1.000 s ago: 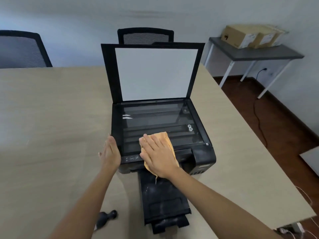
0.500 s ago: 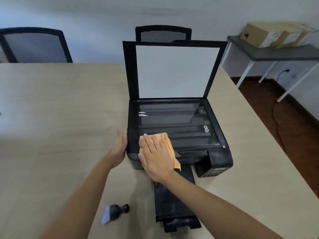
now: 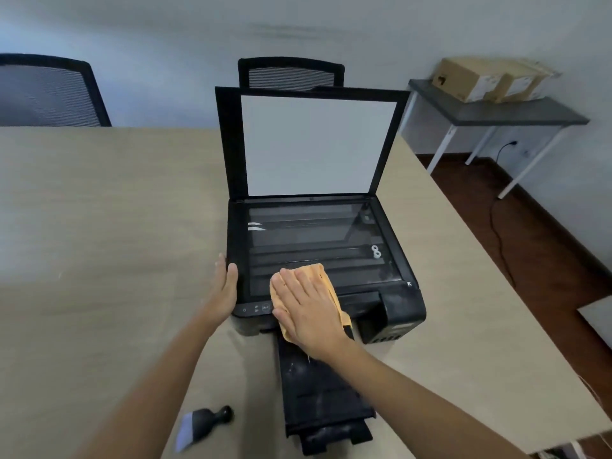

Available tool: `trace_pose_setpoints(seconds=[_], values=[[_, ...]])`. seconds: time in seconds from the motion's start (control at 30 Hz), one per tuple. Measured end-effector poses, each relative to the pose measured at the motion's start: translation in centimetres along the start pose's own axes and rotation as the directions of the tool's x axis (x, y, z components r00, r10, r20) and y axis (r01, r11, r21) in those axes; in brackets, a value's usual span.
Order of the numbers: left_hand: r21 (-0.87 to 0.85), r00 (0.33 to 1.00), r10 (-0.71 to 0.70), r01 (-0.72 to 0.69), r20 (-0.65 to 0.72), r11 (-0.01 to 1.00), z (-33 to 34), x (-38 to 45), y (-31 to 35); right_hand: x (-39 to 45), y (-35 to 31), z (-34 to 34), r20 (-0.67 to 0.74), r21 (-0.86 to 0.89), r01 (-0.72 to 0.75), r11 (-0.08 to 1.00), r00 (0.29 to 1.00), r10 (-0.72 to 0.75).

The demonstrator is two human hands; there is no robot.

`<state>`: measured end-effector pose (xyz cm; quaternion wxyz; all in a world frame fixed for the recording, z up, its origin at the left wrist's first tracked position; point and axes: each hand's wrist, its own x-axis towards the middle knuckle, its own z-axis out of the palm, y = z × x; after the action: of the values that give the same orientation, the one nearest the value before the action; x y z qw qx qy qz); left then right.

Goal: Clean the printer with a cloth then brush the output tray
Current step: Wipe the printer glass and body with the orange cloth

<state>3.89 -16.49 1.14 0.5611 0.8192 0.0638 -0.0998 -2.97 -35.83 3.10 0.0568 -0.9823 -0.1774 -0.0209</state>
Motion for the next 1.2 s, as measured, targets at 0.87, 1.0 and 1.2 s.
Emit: trace_pose_setpoints(seconds=[0.87, 1.0, 1.2], values=[[0.879, 0.897, 0.369, -0.364, 0.242, 0.309, 13.2, -9.1, 2.0, -9.0, 13.5, -0.1, -0.024, -0.031, -0.151, 0.988, 0.988, 0.151], [0.882, 0.897, 0.373, -0.361, 0.239, 0.303, 13.2, -9.2, 2.0, -9.3, 15.9, -1.1, -0.013, -0.033, 0.096, 0.995, 0.995, -0.097], [0.881, 0.897, 0.373, -0.360, 0.238, 0.306, 13.2, -9.2, 2.1, -10.0, 15.5, 0.1, -0.116, 0.124, -0.348, 0.929, 0.925, 0.361]])
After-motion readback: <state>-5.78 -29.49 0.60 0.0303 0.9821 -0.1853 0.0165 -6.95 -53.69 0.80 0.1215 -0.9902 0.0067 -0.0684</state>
